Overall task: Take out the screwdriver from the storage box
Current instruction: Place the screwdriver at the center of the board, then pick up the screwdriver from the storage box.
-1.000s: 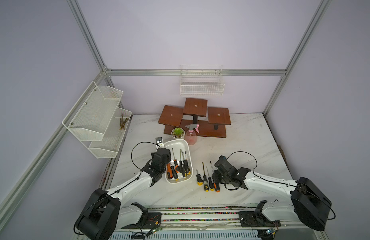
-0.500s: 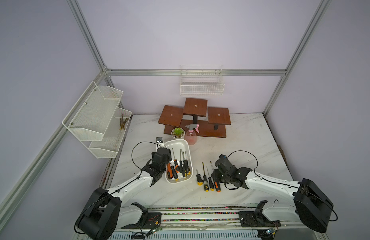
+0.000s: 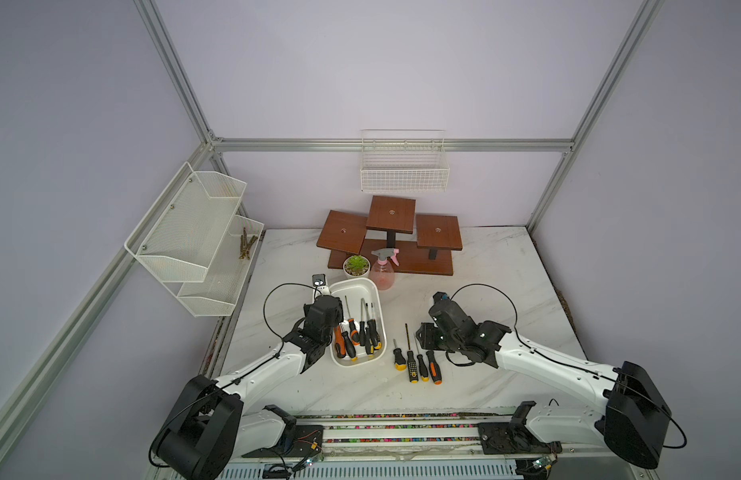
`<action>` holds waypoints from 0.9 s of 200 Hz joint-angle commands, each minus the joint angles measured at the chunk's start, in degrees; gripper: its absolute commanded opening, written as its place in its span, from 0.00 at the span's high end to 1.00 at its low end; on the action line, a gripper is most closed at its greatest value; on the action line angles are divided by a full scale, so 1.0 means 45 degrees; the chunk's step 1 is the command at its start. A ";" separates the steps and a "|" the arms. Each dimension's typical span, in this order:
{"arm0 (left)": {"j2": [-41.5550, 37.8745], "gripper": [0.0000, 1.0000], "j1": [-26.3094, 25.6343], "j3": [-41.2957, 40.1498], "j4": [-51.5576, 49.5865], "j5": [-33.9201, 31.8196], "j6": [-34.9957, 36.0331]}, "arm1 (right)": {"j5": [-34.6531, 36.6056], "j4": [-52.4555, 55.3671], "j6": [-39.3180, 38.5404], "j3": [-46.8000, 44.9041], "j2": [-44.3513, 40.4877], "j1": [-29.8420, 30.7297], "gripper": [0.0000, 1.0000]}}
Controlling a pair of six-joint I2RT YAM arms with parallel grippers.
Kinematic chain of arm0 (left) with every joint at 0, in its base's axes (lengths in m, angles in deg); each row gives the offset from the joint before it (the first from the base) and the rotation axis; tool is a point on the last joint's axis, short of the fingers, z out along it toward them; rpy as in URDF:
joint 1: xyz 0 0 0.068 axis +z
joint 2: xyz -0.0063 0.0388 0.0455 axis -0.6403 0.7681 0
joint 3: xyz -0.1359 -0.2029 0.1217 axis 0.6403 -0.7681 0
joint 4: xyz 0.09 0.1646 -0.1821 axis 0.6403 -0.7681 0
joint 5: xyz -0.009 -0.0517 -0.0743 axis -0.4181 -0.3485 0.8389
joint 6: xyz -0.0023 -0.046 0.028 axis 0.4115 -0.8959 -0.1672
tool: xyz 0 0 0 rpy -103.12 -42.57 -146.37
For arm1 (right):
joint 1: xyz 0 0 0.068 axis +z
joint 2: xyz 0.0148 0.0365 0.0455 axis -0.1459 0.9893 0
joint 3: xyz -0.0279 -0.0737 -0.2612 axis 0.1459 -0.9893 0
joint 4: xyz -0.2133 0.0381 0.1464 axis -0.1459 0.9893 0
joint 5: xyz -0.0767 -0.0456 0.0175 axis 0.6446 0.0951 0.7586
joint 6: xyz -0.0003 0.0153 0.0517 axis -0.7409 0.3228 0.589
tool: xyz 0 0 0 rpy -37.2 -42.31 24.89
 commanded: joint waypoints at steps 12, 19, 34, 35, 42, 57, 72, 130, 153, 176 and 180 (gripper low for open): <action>-0.0134 1.00 -0.0054 0.0384 0.0578 -0.0120 0.0110 | 0.1010 0.0863 -0.0504 0.1169 0.0320 0.0904 0.59; -0.0135 1.00 -0.0055 0.0372 0.0597 -0.0117 0.0101 | 0.1158 0.0901 -0.0522 0.1425 0.0519 0.1114 0.59; -0.0128 1.00 -0.0054 0.0401 0.0590 -0.0097 0.0121 | 0.1424 0.0926 -0.0508 0.1883 0.0926 0.1571 0.58; -0.0131 1.00 -0.0054 0.0396 0.0588 -0.0097 0.0126 | 0.1443 0.0926 -0.0514 0.1915 0.0941 0.1587 0.58; -0.0103 1.00 -0.0054 0.0391 0.0585 -0.0097 0.0129 | 0.1548 0.0910 -0.0481 0.2111 0.1156 0.1784 0.58; -0.0109 1.00 -0.0049 0.0391 0.0596 -0.0097 0.0113 | 0.1683 0.0760 -0.0439 0.2436 0.1553 0.2129 0.57; -0.0101 1.00 -0.0054 0.0401 0.0617 -0.0096 0.0131 | 0.1679 0.0520 -0.0355 0.2680 0.1971 0.2407 0.56; -0.0122 1.00 -0.0054 0.0352 0.0635 -0.0115 0.0123 | 0.1702 -0.0269 -0.0167 0.3858 0.3966 0.3630 0.55; -0.0089 1.00 -0.0054 0.0390 0.0644 -0.0107 0.0130 | 0.1758 -0.0407 -0.0334 0.4364 0.4710 0.3926 0.55; -0.0087 1.00 -0.0054 0.0401 0.0639 -0.0107 0.0140 | 0.1643 -0.0628 -0.0436 0.4688 0.5288 0.3968 0.55; -0.0084 1.00 -0.0054 0.0392 0.0630 -0.0100 0.0140 | 0.1644 -0.0669 -0.0462 0.4754 0.5371 0.3965 0.55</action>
